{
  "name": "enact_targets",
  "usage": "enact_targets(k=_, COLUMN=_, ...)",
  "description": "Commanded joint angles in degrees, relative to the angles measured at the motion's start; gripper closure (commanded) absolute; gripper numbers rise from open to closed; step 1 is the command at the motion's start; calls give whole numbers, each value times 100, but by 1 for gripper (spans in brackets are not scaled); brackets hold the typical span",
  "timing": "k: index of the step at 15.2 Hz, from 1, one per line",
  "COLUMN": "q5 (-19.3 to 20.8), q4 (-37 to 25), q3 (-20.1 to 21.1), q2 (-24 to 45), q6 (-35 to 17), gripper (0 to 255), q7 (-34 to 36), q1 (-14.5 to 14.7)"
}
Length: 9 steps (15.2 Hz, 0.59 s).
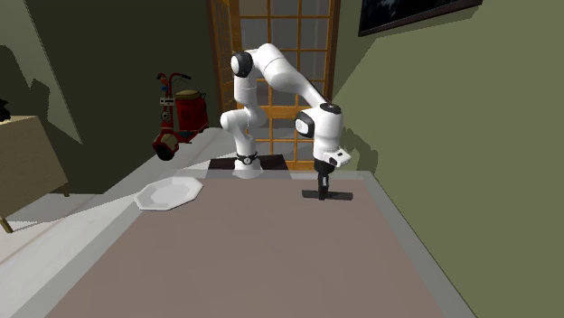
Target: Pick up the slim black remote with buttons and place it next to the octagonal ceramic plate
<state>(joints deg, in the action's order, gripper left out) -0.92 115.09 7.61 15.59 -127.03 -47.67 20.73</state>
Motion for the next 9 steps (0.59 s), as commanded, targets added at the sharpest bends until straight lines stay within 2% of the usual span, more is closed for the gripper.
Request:
enact_targets(k=1, q5=-6, q4=-19, q3=4, q2=-30, q6=74, gripper=255, q7=3, q1=2)
enact_targets(k=9, q5=-45, q4=-247, q3=16, q2=-348, q6=618, gripper=255, q7=-5, q1=-12)
